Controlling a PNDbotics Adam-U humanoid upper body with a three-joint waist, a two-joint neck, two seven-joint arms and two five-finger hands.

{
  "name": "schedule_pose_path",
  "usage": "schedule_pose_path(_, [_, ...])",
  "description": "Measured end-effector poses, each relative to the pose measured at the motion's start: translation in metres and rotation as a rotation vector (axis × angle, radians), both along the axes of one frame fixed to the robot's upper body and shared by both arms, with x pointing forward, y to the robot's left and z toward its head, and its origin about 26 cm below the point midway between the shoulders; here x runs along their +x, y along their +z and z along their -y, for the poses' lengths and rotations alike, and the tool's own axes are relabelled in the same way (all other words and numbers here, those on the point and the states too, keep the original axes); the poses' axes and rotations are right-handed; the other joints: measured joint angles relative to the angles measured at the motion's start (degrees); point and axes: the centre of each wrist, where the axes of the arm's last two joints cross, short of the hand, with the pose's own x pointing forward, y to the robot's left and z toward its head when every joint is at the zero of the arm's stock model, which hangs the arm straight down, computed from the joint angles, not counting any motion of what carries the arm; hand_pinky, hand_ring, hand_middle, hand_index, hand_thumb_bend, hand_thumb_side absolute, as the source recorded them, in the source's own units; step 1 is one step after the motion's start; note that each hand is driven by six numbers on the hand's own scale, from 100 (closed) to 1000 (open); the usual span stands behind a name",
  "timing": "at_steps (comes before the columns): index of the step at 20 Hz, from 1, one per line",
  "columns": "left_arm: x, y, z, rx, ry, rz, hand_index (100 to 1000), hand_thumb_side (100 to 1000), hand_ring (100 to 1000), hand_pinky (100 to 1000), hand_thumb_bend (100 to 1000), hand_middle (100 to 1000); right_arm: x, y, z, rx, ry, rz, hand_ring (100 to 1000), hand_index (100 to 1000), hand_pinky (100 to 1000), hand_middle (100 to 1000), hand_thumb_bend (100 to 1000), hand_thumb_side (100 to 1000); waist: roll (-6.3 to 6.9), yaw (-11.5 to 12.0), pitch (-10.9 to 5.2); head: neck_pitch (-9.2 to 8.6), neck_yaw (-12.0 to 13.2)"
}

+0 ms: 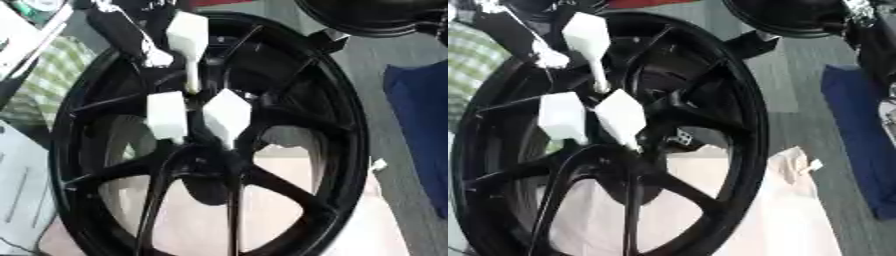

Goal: Pull the pin out of the wheel hub.

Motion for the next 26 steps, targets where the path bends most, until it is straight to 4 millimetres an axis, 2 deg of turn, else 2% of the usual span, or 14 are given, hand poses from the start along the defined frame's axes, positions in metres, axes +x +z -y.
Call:
schedule_pose_path(3, [-0.007,0.015,-0.021,-0.095,0.049,0.04,375,100,504,511,410,277,-0.001,-0.001,0.002,0.004,-0.008,-0.001,834,714,904,750,100,856,-0.01,0.6,-0.06,0.3,-0.6])
schedule_pose_path(5, [-0.012,0.023,-0.044,-0.171,0.101,0.068,369,100,503,506,398,272,-0.001,-0.002,0.003,0.006,-0.014,0.0,834,713,904,750,100,854,-0.01,1.1,-0.11,0.38,-1.2])
schedule_pose_path(10, [-0.024,0.028,-0.13,-0.401,0.316,0.133,370,100,502,497,377,272,-0.004,-0.003,0.01,0.008,-0.045,0.003,834,713,904,749,100,848,-0.41,2.9,-0.49,1.31,-2.8])
schedule_pose_path(14, [-0.032,0.008,-0.209,-0.565,0.551,0.14,386,100,506,498,341,284,-0.005,-0.003,0.014,0.015,-0.066,0.013,834,713,903,749,100,841,-1.29,4.2,-0.78,1.61,-3.8])
schedule_pose_path(15, [-0.034,-0.001,-0.227,-0.59,0.611,0.134,394,100,509,500,251,291,-0.006,-0.003,0.015,0.018,-0.071,0.015,834,713,903,749,100,847,-1.6,4.5,-0.82,1.61,-4.0])
schedule_pose_path(16, [-0.036,-0.011,-0.243,-0.61,0.666,0.126,395,100,510,500,339,292,-0.006,-0.003,0.016,0.021,-0.075,0.02,834,713,903,749,100,837,-1.95,4.8,-0.85,1.61,-4.2])
schedule_pose_path(18, [-0.04,-0.031,-0.267,-0.638,0.752,0.107,452,100,537,527,342,344,-0.007,-0.001,0.016,0.027,-0.079,0.035,833,712,903,749,100,832,-2.55,5.1,-0.91,1.6,-4.5])
schedule_pose_path(19, [-0.042,-0.042,-0.275,-0.644,0.783,0.095,534,128,582,571,364,420,-0.008,0.001,0.016,0.031,-0.081,0.042,833,712,903,749,100,829,-2.77,5.2,-0.92,1.57,-4.6])
schedule_pose_path(20, [-0.044,-0.052,-0.282,-0.643,0.808,0.083,563,175,600,588,385,448,-0.009,0.001,0.017,0.035,-0.084,0.048,833,712,903,749,100,831,-2.92,5.5,-0.92,1.5,-4.6])
schedule_pose_path(21, [-0.045,-0.061,-0.287,-0.638,0.824,0.071,685,367,675,644,480,553,-0.009,0.002,0.017,0.039,-0.087,0.054,833,712,903,749,100,833,-3.09,5.7,-0.92,1.35,-4.6])
schedule_pose_path(22, [-0.046,-0.069,-0.292,-0.628,0.835,0.06,759,495,733,678,546,639,-0.01,0.003,0.017,0.043,-0.089,0.058,833,712,903,749,100,834,-3.28,5.9,-0.92,1.25,-4.6])
schedule_pose_path(23, [-0.048,-0.077,-0.295,-0.612,0.84,0.047,860,644,837,752,668,791,-0.01,0.003,0.017,0.047,-0.089,0.06,833,712,903,749,100,838,-3.48,5.9,-0.92,1.2,-4.6])
schedule_pose_path(25, [-0.05,-0.09,-0.301,-0.565,0.846,0.013,890,752,874,791,753,836,-0.01,0.003,0.017,0.049,-0.09,0.061,833,712,903,748,100,839,-3.76,5.9,-0.91,1.03,-4.6])
schedule_pose_path(26, [-0.051,-0.094,-0.303,-0.544,0.851,0.001,889,778,873,788,767,835,-0.01,0.003,0.016,0.05,-0.09,0.062,833,712,903,748,100,839,-3.86,5.9,-0.91,0.85,-4.6])
